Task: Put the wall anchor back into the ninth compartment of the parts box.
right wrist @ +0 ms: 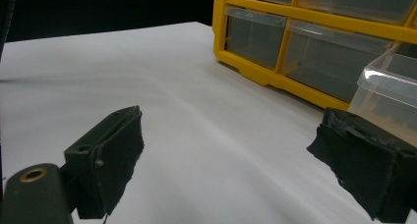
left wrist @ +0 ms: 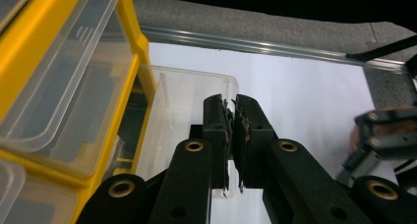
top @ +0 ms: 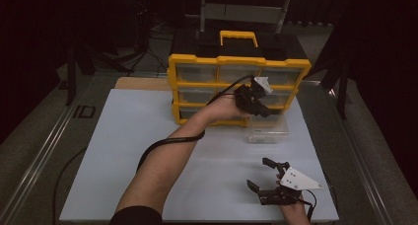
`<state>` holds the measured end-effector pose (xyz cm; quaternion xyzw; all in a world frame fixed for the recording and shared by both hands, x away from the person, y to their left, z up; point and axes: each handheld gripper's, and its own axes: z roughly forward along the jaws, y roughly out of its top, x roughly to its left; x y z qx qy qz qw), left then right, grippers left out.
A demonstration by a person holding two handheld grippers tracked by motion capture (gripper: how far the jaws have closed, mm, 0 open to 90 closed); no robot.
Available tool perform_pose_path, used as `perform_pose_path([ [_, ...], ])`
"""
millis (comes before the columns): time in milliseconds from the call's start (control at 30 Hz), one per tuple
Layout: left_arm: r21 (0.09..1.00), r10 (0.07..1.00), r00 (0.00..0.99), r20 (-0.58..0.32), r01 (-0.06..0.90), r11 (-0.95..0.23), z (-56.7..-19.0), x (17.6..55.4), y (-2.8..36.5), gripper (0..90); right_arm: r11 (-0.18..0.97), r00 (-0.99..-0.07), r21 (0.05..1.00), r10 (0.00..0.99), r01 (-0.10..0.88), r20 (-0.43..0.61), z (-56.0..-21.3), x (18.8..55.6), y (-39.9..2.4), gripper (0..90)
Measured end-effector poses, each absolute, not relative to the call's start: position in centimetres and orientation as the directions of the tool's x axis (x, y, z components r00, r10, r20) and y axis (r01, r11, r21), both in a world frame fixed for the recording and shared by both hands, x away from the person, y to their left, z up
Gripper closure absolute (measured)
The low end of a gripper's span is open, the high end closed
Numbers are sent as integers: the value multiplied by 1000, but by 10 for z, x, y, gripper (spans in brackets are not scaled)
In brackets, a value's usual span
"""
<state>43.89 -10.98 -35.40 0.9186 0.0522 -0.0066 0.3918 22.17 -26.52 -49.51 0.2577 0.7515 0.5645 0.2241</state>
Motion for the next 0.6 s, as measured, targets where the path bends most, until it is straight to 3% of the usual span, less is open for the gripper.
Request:
perform_pose_path([
  [600,608,168,984,-59,169,-775,-388,448,-138,851,227,-768,965,639,130,-47,-495,222,-266,100],
])
